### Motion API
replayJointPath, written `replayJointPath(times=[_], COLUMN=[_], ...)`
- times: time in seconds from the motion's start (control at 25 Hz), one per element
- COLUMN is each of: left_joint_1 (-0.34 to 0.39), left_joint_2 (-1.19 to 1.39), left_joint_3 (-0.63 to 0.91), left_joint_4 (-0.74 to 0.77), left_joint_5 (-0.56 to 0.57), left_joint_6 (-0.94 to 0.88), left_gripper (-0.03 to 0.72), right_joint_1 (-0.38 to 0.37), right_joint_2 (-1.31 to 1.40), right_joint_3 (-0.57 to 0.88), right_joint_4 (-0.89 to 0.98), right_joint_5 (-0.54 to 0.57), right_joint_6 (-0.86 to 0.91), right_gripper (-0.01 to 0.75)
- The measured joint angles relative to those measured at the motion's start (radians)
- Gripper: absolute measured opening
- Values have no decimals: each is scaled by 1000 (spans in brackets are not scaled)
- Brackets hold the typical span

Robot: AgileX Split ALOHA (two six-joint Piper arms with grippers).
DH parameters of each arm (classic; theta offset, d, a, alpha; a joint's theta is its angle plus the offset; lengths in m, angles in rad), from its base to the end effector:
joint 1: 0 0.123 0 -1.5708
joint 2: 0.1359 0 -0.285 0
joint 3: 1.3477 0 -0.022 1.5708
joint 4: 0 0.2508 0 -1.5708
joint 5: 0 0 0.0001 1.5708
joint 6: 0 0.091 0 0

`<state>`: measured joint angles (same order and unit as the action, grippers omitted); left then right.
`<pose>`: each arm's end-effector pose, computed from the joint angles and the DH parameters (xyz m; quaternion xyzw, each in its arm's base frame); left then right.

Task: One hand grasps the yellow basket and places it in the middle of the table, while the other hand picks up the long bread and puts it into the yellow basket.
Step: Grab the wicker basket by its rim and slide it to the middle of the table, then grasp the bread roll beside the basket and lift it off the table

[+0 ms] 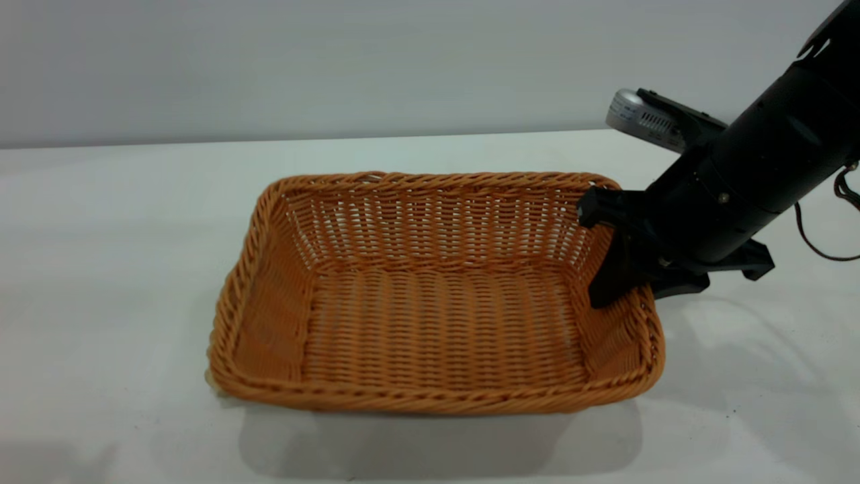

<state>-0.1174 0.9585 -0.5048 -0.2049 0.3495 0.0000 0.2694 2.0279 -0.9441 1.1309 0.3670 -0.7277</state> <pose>0.1782 -0.0274 0.2477 -0.0197 0.9080 -0.0958 0.4074 0.3279 0.1213 0.0818 0.0179 0.9659 0.2168 0.1402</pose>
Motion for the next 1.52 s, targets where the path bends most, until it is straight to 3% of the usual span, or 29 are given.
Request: replayJointPath(times=[0.12,0.44,0.56,0.68,0.84,1.08,1.52], left_joint_1=[0,0,0,0,0,0,0], left_joint_2=[0,0,9,62,189,421,792], left_joint_3=[0,0,0,0,-5,-115,-436], left_joint_4=[0,0,-1,-28,-92,-159,-183], left_joint_5=[0,-14,-26,-29,-57,-39,131], left_joint_6=[0,0,0,0,0,0,89], left_gripper=[472,472,472,472,472,472,472], right_joint_1=[0,0,0,0,0,0,0], right_joint_2=[0,-26,-76,-153,-280,-456,-706], right_joint_3=[-4,-5,-5,-5,-5,-4,-4], right_joint_4=[2,-12,-62,-119,-155,-176,-202], right_joint_5=[-13,-50,-50,-48,4,187,531], right_joint_6=[-49,-241,-271,-275,-275,-264,-195], right_gripper=[171,599,688,701,664,595,589])
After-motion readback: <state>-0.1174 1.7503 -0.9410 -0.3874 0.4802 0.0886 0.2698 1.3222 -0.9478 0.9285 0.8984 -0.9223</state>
